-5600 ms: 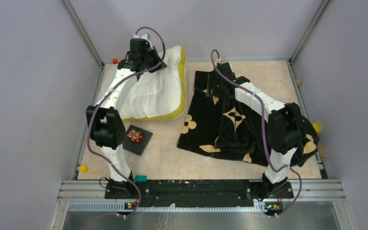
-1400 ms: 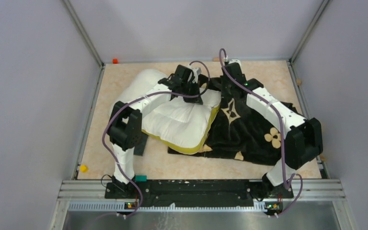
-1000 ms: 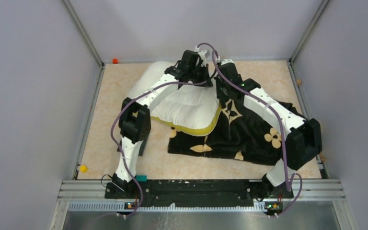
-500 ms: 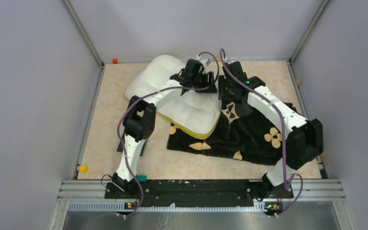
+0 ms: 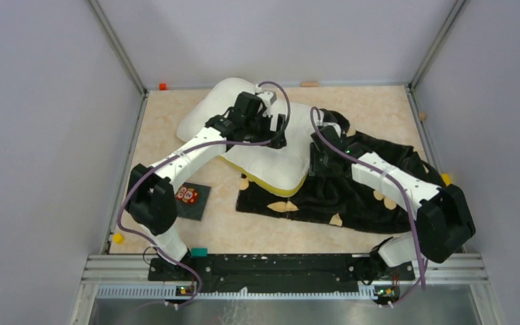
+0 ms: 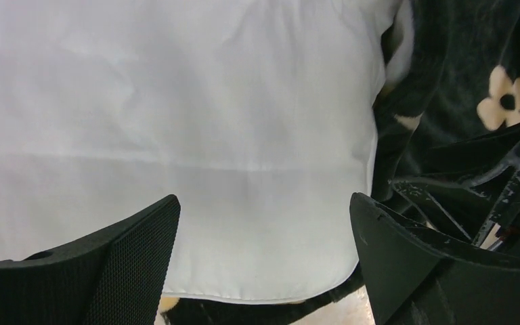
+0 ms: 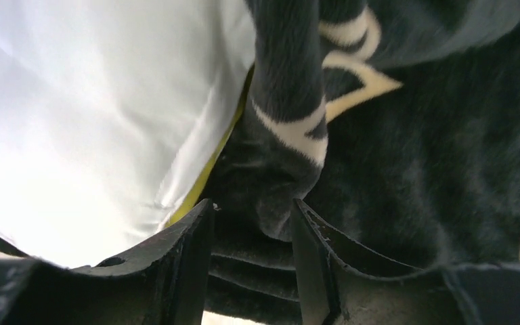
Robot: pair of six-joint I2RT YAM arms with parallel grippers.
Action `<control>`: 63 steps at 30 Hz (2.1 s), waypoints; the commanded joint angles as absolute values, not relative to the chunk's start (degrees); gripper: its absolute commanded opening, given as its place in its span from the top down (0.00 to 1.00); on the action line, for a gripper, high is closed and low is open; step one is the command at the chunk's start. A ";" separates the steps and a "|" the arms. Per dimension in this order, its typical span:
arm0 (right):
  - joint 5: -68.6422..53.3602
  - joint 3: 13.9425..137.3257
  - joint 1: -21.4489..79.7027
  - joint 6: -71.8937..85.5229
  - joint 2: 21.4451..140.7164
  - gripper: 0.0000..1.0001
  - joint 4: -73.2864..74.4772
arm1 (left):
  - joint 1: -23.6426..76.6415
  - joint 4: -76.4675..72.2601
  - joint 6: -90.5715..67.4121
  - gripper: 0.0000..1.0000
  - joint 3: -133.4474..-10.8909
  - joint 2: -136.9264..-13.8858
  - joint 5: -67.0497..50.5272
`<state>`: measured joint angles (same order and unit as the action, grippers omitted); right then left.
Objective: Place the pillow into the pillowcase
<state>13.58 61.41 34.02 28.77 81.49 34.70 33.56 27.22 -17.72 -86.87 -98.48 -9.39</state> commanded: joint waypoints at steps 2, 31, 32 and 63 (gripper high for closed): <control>12.89 57.62 38.34 33.52 80.91 0.58 27.37 | 35.94 26.12 -15.58 0.01 -80.01 -101.50 -10.94; 14.85 40.80 47.08 40.08 79.87 0.48 19.36 | 35.71 27.99 -22.28 0.95 -81.83 -112.94 -5.17; 14.83 40.44 47.05 39.94 80.00 0.48 18.88 | 35.74 27.95 -22.32 0.96 -81.83 -112.95 -5.38; 16.74 49.83 51.89 35.59 65.85 1.00 15.62 | 39.55 33.10 -20.02 1.00 -92.51 -111.12 -5.89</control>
<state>17.32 48.84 48.69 37.54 69.04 20.78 37.85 32.88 -20.82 -89.69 -110.21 -6.22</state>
